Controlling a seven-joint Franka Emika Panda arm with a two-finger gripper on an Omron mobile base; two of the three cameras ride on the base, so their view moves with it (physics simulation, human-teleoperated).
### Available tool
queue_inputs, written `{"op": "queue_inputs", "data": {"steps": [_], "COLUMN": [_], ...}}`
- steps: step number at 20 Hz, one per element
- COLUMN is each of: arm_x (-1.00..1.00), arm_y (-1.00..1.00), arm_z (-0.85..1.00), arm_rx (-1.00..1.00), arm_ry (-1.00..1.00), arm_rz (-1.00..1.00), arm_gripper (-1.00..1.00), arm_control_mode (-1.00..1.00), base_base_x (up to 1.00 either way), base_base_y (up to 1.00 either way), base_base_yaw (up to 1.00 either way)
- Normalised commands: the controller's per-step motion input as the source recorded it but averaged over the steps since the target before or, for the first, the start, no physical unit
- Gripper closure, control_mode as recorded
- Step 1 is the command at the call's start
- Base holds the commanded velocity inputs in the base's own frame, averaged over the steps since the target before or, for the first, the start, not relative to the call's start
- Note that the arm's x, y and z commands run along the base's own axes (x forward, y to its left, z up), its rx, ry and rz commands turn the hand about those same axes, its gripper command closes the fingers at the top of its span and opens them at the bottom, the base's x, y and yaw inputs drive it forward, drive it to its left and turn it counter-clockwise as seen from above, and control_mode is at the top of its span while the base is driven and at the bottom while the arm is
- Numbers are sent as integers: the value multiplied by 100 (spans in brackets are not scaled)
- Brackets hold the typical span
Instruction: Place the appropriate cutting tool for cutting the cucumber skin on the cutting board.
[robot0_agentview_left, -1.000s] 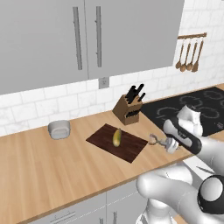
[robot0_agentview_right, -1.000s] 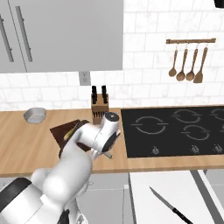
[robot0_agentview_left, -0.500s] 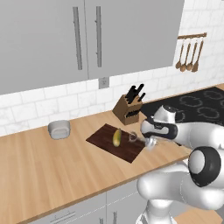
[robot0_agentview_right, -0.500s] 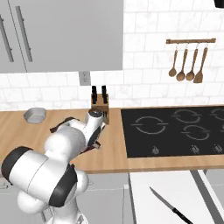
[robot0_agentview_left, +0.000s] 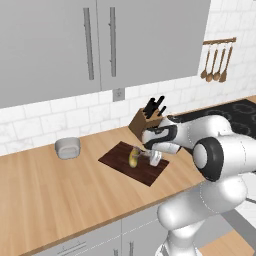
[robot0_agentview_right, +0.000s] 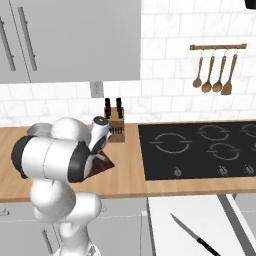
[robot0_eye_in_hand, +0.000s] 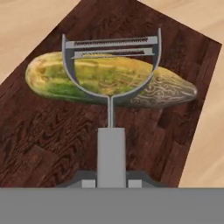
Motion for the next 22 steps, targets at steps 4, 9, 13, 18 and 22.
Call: {"op": "queue_inputs", "data": {"steps": [4, 9, 13, 18, 22], "arm_x": [22, 13, -1, -34, -47], "arm_y": [14, 5, 10, 2, -7], "arm_z": [-37, -33, -18, 13, 78], "arm_rx": [3, 6, 3, 2, 0], "arm_ry": [5, 3, 0, 0, -4], "arm_rz": [0, 1, 0, 0, 0], "arm_gripper": [100, 100, -100, -100, -100], "arm_control_mode": [-100, -100, -100, -100, -100], "base_base_x": [0, 0, 0, 0, 0], "base_base_y": [0, 0, 0, 0, 0], "base_base_yaw": [0, 0, 0, 0, 0]}}
